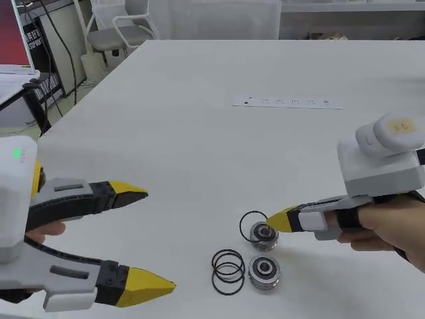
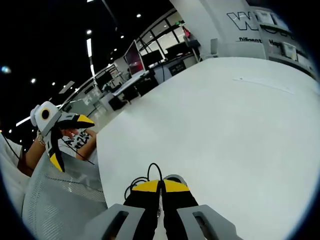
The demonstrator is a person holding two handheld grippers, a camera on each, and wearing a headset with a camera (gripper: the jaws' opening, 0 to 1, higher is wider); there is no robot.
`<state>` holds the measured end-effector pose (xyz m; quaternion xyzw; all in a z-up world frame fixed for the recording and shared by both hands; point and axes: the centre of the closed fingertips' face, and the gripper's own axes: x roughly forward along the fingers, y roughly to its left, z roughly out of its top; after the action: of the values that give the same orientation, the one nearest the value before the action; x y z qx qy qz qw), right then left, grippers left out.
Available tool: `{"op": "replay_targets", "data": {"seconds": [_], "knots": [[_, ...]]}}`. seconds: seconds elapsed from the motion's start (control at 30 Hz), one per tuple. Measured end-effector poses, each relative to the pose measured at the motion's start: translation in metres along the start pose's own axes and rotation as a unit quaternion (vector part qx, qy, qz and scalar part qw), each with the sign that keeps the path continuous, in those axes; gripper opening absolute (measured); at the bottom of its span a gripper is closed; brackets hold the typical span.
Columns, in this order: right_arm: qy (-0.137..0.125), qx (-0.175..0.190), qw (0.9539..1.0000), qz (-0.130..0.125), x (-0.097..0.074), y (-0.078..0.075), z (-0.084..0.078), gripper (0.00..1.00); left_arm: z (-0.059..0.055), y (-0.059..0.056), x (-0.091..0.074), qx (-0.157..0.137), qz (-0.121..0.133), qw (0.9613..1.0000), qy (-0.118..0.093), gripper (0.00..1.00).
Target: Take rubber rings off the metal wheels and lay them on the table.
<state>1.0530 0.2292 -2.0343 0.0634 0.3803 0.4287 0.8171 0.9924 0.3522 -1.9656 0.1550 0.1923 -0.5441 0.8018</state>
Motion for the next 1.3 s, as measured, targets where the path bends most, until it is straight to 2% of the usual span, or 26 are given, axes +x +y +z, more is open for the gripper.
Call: {"op": "replay_targets", "data": {"seconds": [0.17, 0.33, 0.5, 0.6, 0.7, 0.77, 0.83, 1.0, 1.3], "knots": [[0.001, -0.013, 0.9999, 0.010, 0.002, 0.009, 0.002, 0.00, -0.010, -0.004, -0.004, -0.023, 0.016, 0.9996, -0.006, 0.72], [0.009, -0.028, 0.9994, 0.020, 0.006, 0.017, 0.001, 0.00, -0.024, -0.008, -0.005, -0.037, 0.015, 0.9992, 0.010, 0.74], [0.020, -0.039, 0.9985, 0.032, 0.010, 0.028, -0.004, 0.00, -0.025, -0.008, -0.003, -0.038, 0.017, 0.9991, 0.013, 0.74], [0.030, -0.051, 0.9975, 0.038, 0.015, 0.034, -0.007, 0.00, -0.024, -0.010, -0.001, -0.060, 0.013, 0.9981, 0.003, 0.74], [0.042, -0.061, 0.9963, 0.043, 0.020, 0.039, -0.013, 0.00, -0.027, -0.007, -0.001, -0.069, 0.016, 0.9974, 0.004, 0.74], [0.060, -0.079, 0.9940, 0.045, 0.024, 0.043, -0.021, 0.00, -0.033, -0.006, 0.000, -0.065, 0.019, 0.9975, 0.018, 0.74], [0.067, -0.089, 0.9928, 0.045, 0.027, 0.045, -0.025, 0.00, -0.035, -0.008, 0.002, -0.079, 0.013, 0.9966, 0.023, 0.74], [0.085, -0.106, 0.9896, 0.046, 0.033, 0.045, -0.033, 0.00, -0.041, -0.005, 0.002, -0.081, 0.017, 0.9961, 0.032, 0.73], [0.099, -0.144, 0.9842, 0.029, 0.035, 0.042, -0.038, 0.00, -0.041, -0.005, 0.001, -0.092, 0.017, 0.9952, 0.029, 0.72]]}}
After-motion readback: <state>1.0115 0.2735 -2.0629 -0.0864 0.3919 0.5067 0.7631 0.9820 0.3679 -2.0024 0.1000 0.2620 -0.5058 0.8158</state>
